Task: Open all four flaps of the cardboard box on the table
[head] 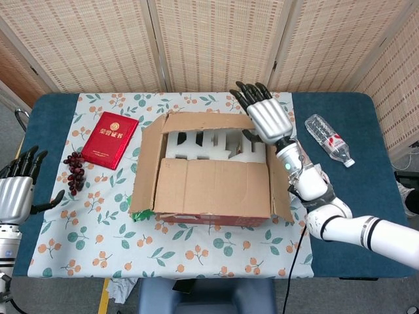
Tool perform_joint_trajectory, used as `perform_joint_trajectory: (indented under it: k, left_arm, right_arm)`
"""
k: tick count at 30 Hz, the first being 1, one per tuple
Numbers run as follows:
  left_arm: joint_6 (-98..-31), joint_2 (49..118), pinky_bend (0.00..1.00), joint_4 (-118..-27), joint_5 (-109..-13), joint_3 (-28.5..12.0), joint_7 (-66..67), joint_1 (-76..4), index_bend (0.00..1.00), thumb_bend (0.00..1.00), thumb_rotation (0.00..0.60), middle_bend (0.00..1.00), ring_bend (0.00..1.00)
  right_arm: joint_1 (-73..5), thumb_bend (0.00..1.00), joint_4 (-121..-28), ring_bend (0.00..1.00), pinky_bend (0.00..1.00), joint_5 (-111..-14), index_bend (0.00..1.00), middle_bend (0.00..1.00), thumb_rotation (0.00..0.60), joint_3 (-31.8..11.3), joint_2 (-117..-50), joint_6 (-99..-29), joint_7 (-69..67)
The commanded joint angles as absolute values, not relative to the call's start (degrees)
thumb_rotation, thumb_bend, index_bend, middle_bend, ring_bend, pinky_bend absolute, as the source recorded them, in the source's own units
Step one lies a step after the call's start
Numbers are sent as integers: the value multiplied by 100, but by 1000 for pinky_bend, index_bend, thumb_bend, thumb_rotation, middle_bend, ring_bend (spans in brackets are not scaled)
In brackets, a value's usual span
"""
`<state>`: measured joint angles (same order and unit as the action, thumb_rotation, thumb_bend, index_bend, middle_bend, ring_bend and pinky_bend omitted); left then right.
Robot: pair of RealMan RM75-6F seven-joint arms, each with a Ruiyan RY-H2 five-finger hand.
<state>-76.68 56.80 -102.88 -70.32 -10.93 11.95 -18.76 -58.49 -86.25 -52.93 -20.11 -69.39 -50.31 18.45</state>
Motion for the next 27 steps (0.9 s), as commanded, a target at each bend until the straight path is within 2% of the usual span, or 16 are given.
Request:
perform_joint_trajectory:
  k: [1, 7, 14, 18, 23, 27]
  left_arm:
    - [-7568, 5650, 138, -10211, -6975, -1128, 1098, -1918, 0, 328, 412, 27, 31]
    - [-7382, 5607, 137, -10099, -6947, -1163, 967, -2005, 0, 328, 416, 27, 31]
    - [-7192, 5631, 133, -9892, -6756, -1217, 924, -2101, 0, 328, 414, 27, 31]
    - [-7132, 5658, 132, -9792, -6660, -1222, 926, -2120, 0, 329, 415, 27, 31]
    - [-7011, 5720, 132, -9663, -6537, -1236, 986, -2196, 0, 329, 412, 27, 31]
    - [-7041, 5782, 132, -9614, -6567, -1247, 981, -2221, 0, 328, 414, 26, 33]
  right_arm:
    - [-6221, 385, -7894, 0, 0, -4967, 0, 0, 600, -2233, -7186, -4789, 1893]
    - [-6658, 385, -6675, 0, 0, -4636, 0, 0, 600, -2416, -7522, -4284, 1744]
    - [-7199, 386, -4256, 0, 0, -4633, 0, 0, 600, -2343, -8378, -3315, 1353]
    - [-7324, 385, -3270, 0, 0, -4968, 0, 0, 600, -2296, -8805, -2931, 787]
    - [-7235, 386, -3145, 0, 0, -5655, 0, 0, 600, -2178, -8807, -2793, -156]
    - [-6874, 385, -4332, 0, 0, -6104, 0, 0, 600, -2167, -8195, -2662, -991]
